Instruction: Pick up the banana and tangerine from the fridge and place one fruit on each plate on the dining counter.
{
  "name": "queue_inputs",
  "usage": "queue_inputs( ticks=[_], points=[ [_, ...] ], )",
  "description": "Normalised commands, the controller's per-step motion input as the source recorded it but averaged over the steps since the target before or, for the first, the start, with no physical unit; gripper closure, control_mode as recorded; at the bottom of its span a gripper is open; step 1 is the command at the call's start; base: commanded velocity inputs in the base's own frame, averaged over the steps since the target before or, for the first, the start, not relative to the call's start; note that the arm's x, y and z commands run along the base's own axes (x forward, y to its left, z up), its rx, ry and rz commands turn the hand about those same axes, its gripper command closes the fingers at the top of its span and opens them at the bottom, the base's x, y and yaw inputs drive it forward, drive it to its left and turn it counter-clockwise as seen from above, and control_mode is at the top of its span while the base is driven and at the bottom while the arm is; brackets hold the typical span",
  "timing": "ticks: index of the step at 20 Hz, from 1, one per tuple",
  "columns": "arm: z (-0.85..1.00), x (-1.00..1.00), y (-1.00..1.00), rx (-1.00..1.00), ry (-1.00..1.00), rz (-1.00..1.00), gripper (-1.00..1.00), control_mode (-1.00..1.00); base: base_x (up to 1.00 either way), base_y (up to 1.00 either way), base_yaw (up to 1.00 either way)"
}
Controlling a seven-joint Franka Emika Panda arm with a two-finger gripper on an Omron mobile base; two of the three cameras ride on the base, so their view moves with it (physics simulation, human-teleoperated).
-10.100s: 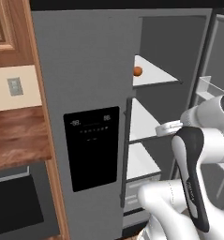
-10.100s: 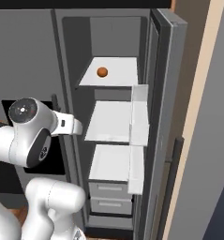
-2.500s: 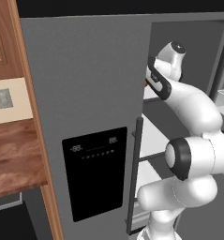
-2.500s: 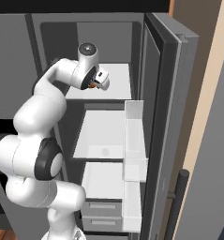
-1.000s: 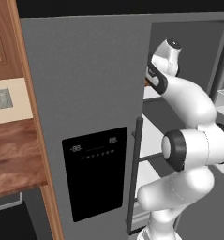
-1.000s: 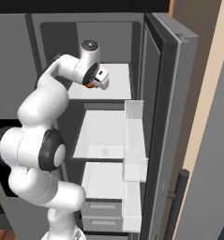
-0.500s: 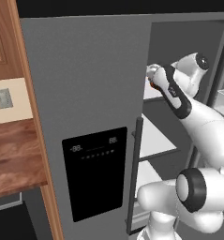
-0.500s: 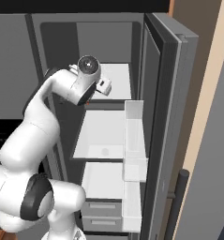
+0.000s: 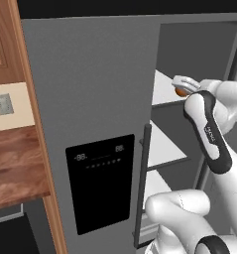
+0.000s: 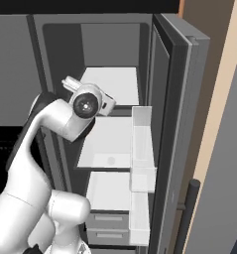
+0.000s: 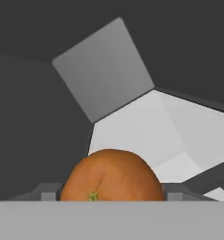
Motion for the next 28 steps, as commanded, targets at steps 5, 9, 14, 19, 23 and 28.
queue_inputs(
  ticks=[5,9,14,19,23,28],
  points=[
    [0.6,-1.0,0.0,0.0,0.0,0.0,1.0,-1.0,0.0,0.0,0.0],
    [0.4,-1.0,0.0,0.0,0.05,0.0,1.0,-1.0,0.0,0.0,0.0],
    [0.08,-0.99,0.0,0.0,0.11,0.0,1.0,-1.0,0.0,0.0,0.0],
    [0.0,-0.96,0.0,0.0,0.09,0.0,1.0,-1.0,0.0,0.0,0.0],
    [0.0,-0.65,0.11,0.0,0.07,0.0,1.0,-1.0,0.0,0.0,0.0],
    [-0.1,-0.15,0.34,-0.06,0.17,0.0,1.0,-1.0,0.0,0.0,0.0]
  ],
)
